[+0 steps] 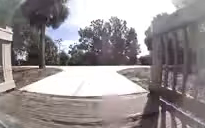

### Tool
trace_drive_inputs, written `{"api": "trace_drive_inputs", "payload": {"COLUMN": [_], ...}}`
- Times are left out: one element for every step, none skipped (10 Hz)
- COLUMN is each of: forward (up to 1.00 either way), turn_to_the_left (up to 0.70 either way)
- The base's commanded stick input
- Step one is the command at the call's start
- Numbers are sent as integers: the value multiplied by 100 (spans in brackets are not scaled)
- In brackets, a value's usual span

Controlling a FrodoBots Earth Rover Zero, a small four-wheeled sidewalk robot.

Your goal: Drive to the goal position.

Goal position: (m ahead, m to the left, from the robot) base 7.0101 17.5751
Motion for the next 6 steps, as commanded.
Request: {"api": "trace_drive_inputs", "payload": {"forward": [85,85,85,85,85,85], "turn_to_the_left": [0,0,0,0,0,0]}}
